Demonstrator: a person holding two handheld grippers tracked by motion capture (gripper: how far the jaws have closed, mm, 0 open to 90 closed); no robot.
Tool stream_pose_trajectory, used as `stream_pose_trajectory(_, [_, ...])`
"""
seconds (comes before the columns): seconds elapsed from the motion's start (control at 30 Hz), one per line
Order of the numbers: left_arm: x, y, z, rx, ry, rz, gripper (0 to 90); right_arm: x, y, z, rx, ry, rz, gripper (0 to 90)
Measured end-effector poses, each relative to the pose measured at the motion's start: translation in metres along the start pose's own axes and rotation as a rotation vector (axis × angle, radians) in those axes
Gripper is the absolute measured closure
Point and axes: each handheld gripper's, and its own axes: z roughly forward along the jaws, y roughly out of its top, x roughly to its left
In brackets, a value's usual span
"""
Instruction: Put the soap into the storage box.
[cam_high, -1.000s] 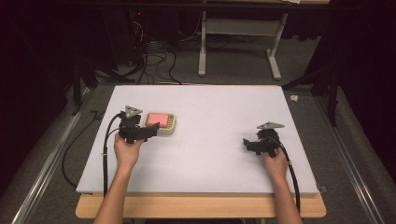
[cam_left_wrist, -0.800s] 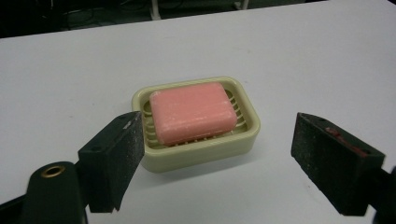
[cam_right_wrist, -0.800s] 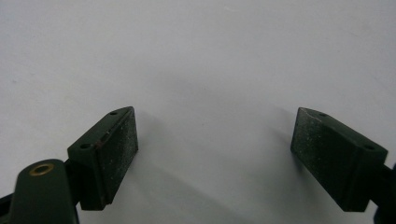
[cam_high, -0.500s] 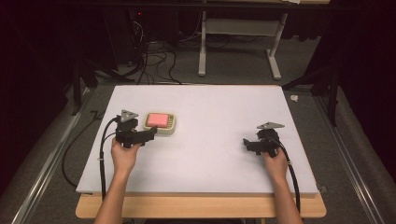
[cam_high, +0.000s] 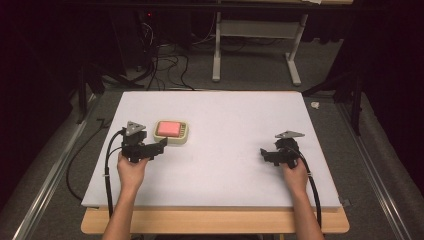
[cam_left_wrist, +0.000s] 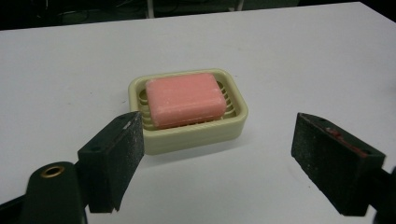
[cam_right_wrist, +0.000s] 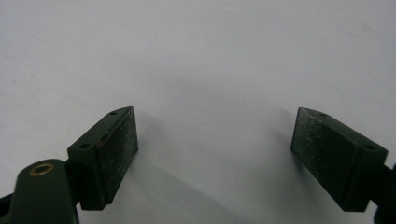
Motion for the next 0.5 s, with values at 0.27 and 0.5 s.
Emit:
stream_pose_trajectory(0.27, [-0.008,-0.002,-0.005,0.004,-0.017,0.024,17.9,0.000,0.000,0.000,0.000,0.000,0.000,15.5])
stream_pose_trajectory(0.5, [-0.016,-0.008,-0.005,0.017,-0.039,0.034,17.9,0.000,0.000,0.000,0.000,0.000,0.000,15.5])
